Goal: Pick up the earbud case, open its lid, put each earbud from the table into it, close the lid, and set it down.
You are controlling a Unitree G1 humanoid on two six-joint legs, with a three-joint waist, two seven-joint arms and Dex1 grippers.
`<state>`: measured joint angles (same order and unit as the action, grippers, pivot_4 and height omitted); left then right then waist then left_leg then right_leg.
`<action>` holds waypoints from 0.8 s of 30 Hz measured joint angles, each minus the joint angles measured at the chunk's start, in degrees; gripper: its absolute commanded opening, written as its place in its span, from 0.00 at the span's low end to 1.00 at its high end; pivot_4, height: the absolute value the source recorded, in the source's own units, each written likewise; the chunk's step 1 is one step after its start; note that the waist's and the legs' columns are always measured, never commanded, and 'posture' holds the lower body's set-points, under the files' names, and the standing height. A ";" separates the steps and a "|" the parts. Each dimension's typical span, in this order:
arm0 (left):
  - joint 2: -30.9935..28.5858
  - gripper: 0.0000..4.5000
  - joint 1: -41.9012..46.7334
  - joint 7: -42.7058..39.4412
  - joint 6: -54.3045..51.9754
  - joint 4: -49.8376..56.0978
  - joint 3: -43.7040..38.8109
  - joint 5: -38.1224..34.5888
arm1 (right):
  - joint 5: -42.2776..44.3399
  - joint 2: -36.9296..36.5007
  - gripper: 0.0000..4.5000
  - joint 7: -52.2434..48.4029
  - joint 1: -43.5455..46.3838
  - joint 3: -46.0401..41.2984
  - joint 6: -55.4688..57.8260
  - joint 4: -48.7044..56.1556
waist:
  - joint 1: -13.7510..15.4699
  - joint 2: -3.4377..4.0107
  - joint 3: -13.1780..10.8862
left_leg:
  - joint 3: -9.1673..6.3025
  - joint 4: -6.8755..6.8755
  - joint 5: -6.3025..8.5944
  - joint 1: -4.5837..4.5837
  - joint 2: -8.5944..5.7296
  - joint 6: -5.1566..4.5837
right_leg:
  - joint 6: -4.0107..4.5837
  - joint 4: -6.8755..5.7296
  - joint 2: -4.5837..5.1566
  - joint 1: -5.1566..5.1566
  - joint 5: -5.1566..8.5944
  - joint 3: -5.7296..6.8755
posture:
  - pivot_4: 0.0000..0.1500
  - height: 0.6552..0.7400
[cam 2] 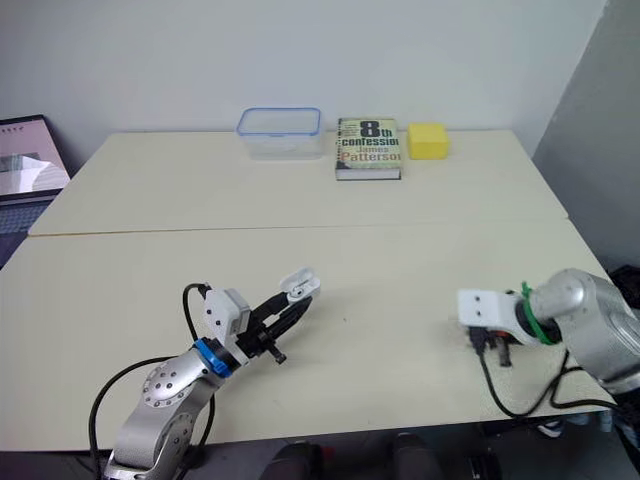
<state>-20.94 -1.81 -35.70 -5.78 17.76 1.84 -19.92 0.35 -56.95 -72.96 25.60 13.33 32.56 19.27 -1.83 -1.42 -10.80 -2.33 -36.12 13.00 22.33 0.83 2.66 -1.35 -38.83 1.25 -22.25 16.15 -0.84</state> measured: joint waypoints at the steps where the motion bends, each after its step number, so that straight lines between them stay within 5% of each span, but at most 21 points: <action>1: 0.24 0.18 0.17 0.00 0.02 0.00 0.02 -0.03 | 2.08 3.37 0.09 1.57 1.65 -1.57 0.67 0.73 | 0.06 -0.01 0.00 | -0.05 0.01 0.00 0.05 0.00 0.00 | 0.00 0.01 0.00 -0.01 0.00 0.00 | 1.00 1.00; 12: 2.27 0.18 2.04 0.03 0.46 -0.11 0.44 -0.03 | 16.57 36.11 0.09 21.43 3.84 -8.88 -4.27 3.59 | 0.41 -0.01 0.00 | -0.39 -0.06 0.00 0.25 -0.02 0.00 | 0.02 -0.03 0.04 -0.03 -0.01 0.09 | 1.00 1.00; 24: 3.03 0.18 2.83 0.06 0.45 -0.08 1.28 0.00 | 11.97 44.54 0.09 31.09 -0.45 0.04 -15.06 0.09 | 0.30 0.00 0.00 | -0.45 -0.04 0.00 0.18 -0.01 0.00 | 0.04 -0.06 0.01 -0.04 0.00 0.09 | 1.00 1.00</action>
<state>-17.90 1.02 -35.64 -5.33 17.68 3.12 -19.92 12.32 -12.42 -41.87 25.15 13.36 17.50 19.36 -1.53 -1.42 -10.80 -2.79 -36.15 12.99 22.51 0.82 2.66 -1.32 -38.89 1.26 -22.29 16.15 -0.75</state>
